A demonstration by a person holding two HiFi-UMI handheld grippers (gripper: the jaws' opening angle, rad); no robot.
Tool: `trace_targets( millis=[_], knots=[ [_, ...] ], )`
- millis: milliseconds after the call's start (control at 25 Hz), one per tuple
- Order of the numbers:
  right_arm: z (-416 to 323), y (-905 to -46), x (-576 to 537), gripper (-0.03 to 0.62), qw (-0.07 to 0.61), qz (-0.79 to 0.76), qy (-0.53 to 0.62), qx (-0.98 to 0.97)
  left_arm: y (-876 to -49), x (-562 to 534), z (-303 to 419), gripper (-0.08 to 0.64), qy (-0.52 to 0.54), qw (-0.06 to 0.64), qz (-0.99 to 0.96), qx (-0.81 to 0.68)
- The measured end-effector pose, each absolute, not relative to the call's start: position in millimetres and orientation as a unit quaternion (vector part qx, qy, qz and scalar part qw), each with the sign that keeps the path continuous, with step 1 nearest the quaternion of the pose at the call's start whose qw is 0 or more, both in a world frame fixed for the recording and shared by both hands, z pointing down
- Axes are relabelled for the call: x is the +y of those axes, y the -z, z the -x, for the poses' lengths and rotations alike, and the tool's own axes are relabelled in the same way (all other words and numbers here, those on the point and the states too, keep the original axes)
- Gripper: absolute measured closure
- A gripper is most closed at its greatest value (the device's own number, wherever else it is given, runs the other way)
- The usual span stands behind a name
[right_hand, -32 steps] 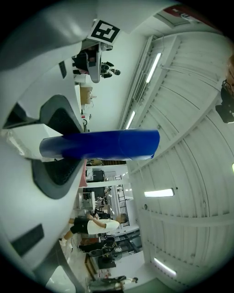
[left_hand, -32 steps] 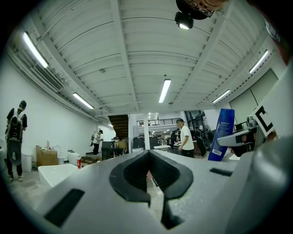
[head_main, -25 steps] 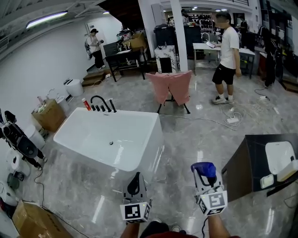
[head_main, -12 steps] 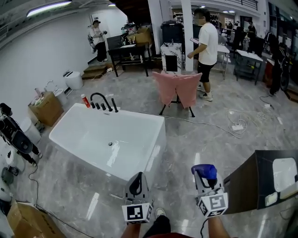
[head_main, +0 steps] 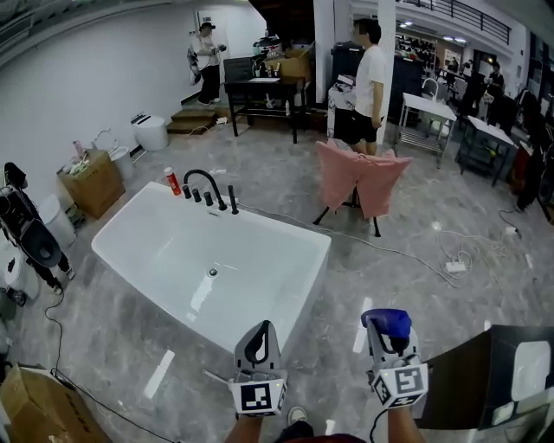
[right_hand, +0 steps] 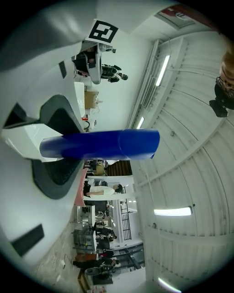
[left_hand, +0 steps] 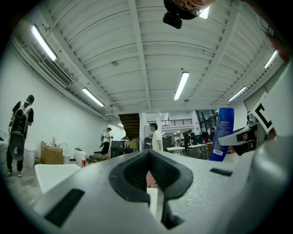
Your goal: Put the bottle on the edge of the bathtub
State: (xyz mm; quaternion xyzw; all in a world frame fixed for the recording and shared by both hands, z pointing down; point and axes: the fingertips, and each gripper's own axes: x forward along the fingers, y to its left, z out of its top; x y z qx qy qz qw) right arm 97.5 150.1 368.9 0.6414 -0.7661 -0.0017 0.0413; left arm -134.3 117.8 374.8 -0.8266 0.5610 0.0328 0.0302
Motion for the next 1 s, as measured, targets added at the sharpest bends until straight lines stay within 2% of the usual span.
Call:
trace_targets(
  millis=[480, 1000],
  knots=[
    [-78, -379, 45, 0.443, 0.034, -0.613, -0.007, -0.789, -378, 30, 146, 0.555, -0.027, 0.031, 0.811, 0.584],
    [-162, -377, -104, 0.443, 0.02, -0.563, -0.004, -0.827, -368, -95, 63, 0.555, -0.018, 0.042, 0.773, 0.633]
  ],
)
